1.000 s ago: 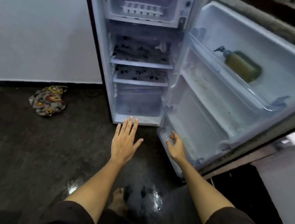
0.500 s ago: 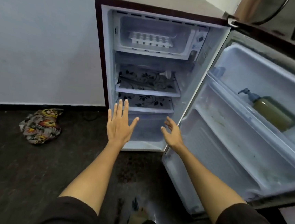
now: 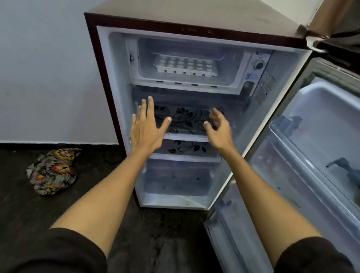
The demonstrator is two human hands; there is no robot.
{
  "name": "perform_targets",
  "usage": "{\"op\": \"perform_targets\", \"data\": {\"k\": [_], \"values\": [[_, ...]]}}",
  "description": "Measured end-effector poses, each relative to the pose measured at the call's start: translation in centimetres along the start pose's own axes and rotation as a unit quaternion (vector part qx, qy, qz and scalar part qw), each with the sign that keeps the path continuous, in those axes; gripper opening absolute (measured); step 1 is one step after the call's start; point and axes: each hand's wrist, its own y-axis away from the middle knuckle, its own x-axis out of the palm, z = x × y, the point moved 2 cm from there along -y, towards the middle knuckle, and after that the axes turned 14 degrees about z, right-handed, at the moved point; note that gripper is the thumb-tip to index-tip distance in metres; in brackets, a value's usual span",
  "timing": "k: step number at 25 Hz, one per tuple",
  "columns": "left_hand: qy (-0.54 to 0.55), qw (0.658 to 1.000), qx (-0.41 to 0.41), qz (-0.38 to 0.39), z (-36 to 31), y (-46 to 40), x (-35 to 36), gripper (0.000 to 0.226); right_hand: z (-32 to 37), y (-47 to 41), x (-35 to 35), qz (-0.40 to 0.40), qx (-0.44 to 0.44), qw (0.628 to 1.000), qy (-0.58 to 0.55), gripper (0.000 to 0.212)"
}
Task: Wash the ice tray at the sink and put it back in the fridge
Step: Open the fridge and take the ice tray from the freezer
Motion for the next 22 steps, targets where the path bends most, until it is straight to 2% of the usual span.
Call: {"op": "perform_targets", "data": {"k": [8, 13, 15, 17, 22], "values": [[0.084, 0.996, -0.006, -0.03, -0.4, -12.3, -0.8, 0.079, 1.7, -11.5, -4.5, -0.053, -0.053, 0.997, 0.002, 0.052], [0.144, 0.989, 0.012, -0.008, 0.5, -19.5, -1.5, 0.073, 3.0, -17.1, -6.1, -0.084, -0.062, 0.994, 0.041, 0.05], [0.158, 0.987, 0.015, -0.011, 1.3, -22.1, -1.6, 0.073, 3.2, -19.4, -6.4, -0.088, -0.053, 0.992, 0.073, 0.049], [0.151, 0.988, 0.011, -0.001, 1.6, -24.3, -1.4, 0.062, 3.1, -21.9, -6.8, -0.09, -0.034, 0.991, 0.095, 0.05], [0.133, 0.99, -0.045, -0.008, 2.8, -28.3, -0.3, 0.052, 1.7, -26.3, -6.9, -0.076, 0.019, 0.994, 0.071, 0.056]]}}
